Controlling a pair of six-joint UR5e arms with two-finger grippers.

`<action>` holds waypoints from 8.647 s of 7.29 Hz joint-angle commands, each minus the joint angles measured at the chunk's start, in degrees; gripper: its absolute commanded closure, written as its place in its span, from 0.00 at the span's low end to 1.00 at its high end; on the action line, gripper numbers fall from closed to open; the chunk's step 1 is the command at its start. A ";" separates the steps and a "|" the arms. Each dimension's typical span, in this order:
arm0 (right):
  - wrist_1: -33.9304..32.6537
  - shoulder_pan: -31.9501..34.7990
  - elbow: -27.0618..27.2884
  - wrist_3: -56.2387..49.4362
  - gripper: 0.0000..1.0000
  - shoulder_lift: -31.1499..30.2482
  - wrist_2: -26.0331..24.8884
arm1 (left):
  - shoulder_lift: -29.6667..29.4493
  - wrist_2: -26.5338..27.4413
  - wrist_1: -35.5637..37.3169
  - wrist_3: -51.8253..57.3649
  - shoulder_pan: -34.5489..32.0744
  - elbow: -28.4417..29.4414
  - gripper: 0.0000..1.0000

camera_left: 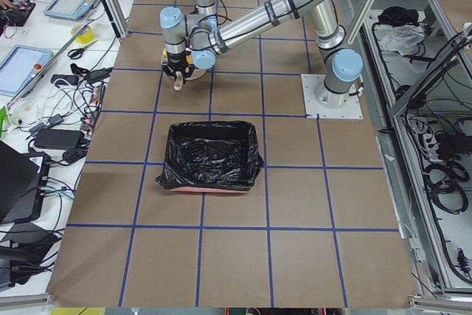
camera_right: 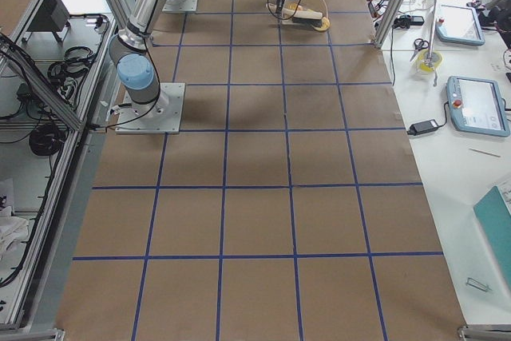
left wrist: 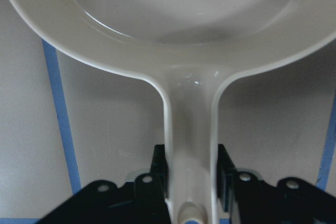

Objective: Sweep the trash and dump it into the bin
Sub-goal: 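Sweep the potato and sponge with the brush into the dustpan, then lift the brush with the right gripper and move it behind the bread crust, then sweep the bread crust with the brush into the dustpan, then lift the dustpan with the left gripper over the trash bag while the right withdraws, then tilt the dustpan with the left gripper to dump items into the bag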

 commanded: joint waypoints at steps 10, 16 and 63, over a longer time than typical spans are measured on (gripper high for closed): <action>9.60 -4.99 -1.38 -6.18 1.00 -4.78 -8.52 | 0.02 0.02 0.00 -0.04 0.00 -0.07 1.00; 8.29 -8.97 -0.40 -17.90 1.00 -0.75 -14.44 | -0.07 0.46 0.00 -0.04 0.00 -0.07 1.00; -3.48 -51.59 29.21 -63.43 0.00 -18.22 -19.45 | 14.17 23.51 1.24 48.74 29.37 11.18 1.00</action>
